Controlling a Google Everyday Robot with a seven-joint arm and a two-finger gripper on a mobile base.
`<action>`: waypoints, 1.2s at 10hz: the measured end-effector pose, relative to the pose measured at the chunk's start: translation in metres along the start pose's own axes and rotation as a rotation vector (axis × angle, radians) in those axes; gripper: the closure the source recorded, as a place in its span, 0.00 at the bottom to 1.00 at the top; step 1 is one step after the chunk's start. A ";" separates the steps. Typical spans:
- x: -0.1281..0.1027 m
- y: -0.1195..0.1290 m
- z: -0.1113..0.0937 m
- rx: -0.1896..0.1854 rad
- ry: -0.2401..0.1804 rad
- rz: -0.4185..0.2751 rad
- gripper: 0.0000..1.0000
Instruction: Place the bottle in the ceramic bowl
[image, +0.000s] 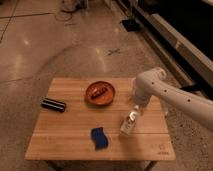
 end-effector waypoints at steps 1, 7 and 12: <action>-0.003 0.005 0.008 -0.013 0.001 -0.014 0.34; -0.036 0.000 0.049 -0.055 -0.029 -0.091 0.40; -0.040 0.000 0.065 -0.099 -0.030 -0.101 0.91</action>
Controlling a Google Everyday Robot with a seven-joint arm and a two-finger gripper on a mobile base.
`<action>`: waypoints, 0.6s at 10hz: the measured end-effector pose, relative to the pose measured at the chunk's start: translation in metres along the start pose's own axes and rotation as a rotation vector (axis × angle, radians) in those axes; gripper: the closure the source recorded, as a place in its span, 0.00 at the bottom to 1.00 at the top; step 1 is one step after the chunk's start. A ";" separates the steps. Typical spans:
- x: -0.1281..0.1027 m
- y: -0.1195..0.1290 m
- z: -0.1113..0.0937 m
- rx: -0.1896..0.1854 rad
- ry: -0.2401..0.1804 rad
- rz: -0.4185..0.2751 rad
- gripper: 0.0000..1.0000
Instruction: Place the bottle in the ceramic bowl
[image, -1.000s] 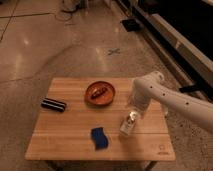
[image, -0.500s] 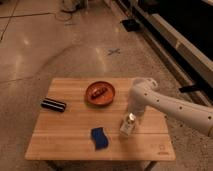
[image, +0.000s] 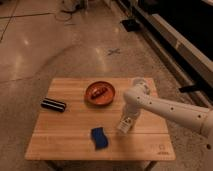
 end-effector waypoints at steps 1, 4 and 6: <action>0.002 0.000 -0.001 -0.013 0.005 0.001 0.98; 0.009 -0.007 -0.029 -0.026 0.017 0.027 1.00; 0.007 -0.034 -0.056 0.006 0.006 0.016 1.00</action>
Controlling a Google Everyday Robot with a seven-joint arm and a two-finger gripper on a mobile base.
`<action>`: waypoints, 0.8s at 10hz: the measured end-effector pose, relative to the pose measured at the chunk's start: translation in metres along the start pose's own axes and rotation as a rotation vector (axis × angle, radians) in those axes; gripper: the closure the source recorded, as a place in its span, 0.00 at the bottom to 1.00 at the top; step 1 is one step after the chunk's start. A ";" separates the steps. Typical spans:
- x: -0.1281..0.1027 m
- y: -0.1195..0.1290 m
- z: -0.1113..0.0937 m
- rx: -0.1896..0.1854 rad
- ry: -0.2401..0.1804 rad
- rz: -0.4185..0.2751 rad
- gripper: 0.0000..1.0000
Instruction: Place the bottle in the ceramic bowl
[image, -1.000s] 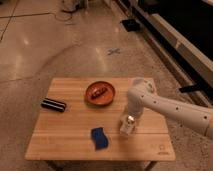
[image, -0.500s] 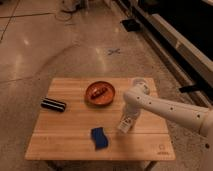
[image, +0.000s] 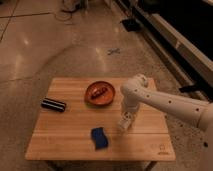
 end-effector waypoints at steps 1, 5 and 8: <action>-0.002 -0.015 -0.010 0.015 -0.009 -0.018 1.00; -0.016 -0.086 -0.035 0.079 -0.025 -0.141 1.00; -0.012 -0.130 -0.038 0.101 -0.010 -0.225 1.00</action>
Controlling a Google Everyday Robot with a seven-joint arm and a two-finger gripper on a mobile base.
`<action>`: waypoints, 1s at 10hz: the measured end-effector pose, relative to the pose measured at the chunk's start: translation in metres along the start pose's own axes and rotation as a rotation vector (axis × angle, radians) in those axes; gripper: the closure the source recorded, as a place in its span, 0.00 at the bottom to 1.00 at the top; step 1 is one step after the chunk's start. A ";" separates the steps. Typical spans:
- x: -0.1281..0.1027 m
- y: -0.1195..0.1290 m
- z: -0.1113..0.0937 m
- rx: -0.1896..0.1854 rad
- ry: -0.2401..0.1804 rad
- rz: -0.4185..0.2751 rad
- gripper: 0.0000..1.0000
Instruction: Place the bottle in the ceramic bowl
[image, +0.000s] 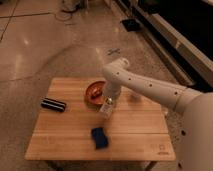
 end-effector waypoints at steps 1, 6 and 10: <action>0.012 -0.015 0.003 0.004 0.011 -0.026 1.00; 0.081 -0.034 0.022 -0.002 0.066 -0.037 0.97; 0.120 -0.028 0.034 -0.014 0.099 0.012 0.60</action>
